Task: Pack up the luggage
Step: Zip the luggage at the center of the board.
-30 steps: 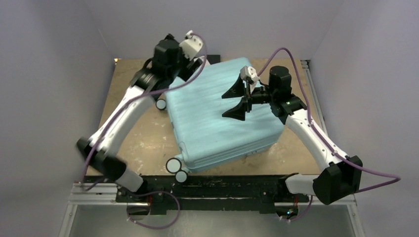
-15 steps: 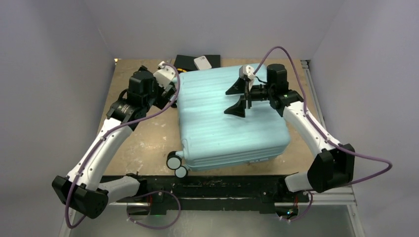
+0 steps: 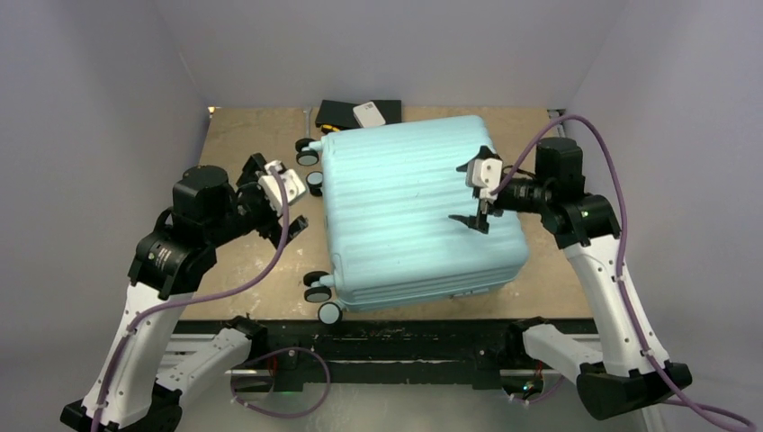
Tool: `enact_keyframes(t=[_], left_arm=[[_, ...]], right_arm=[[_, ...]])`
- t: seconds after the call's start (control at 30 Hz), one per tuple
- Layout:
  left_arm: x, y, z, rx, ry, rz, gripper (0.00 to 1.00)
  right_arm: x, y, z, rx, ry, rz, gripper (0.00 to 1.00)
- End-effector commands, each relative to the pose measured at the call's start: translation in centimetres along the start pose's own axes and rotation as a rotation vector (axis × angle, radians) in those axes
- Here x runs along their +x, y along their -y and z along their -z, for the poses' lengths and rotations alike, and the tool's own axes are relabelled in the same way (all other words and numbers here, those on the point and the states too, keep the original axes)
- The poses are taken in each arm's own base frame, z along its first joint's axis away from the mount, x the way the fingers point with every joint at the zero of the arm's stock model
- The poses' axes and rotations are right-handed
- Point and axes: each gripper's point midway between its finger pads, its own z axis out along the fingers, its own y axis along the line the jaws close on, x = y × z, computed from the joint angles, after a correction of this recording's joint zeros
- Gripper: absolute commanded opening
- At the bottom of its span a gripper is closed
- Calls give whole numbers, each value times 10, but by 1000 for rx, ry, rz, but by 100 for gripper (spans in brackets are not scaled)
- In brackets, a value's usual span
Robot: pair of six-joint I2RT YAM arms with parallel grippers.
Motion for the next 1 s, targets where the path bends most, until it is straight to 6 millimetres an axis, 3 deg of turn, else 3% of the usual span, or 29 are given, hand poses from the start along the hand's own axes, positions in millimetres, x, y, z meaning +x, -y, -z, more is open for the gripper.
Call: enact_keyframes(t=[0.0,0.1,0.27,0.43,0.57,0.63,0.83,0.97], left_arm=[[9,61,13,322,21,-50,99],[20,75,13,395,-4,-53,99],[38,56,1,295,-100,-48,99],[43,51,13,268,-147,-55,99],[62,46,14,207,-213,-42,99],[66,62,17,286,-214,-31,99],[35,118,37,627,-55,15,99],[50,129,29,682,-86,37,99]], right_arm=[[22,-51,27,-149,-124,149,99],[33,-65,31,-168,-150,167,99],[83,-83,22,-239,-252,97,99],[104,-86,15,-249,-293,100,99],[105,-68,5,-134,-284,114,99],[99,-69,1,-136,-247,122,99],[66,-85,0,-247,-119,109,99],[57,-85,0,-237,-84,83,99]])
